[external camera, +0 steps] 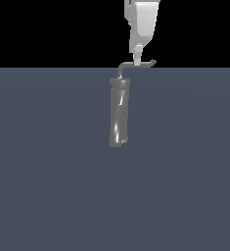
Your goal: Turn on the faucet by rotating a designated handle.
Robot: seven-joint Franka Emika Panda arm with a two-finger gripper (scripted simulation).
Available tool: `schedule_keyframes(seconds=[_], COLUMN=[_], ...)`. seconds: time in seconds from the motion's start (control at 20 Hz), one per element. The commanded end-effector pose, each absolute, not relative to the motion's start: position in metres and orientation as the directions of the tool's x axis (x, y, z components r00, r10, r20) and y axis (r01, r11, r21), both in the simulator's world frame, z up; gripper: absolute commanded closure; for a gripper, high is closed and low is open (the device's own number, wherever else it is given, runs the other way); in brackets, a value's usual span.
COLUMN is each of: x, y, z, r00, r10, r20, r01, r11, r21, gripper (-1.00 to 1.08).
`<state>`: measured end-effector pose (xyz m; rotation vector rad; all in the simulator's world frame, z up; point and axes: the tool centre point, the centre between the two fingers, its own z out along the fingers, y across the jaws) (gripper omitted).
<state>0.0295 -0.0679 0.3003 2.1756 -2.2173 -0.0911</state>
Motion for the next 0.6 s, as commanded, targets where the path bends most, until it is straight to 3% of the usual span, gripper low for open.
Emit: schedule_keyframes(seconds=[0.0,0.55], x=[0.060,0.084], y=[-0.096,-0.112], z=[0.300,0.300], r00=[-0.053,-0.074], r10=[-0.999,-0.997], r20=[-0.004,0.000], r01=[-0.999,-0.997], r11=[0.053,0.074], r21=[0.001,0.000], gripper=[1.08,1.08])
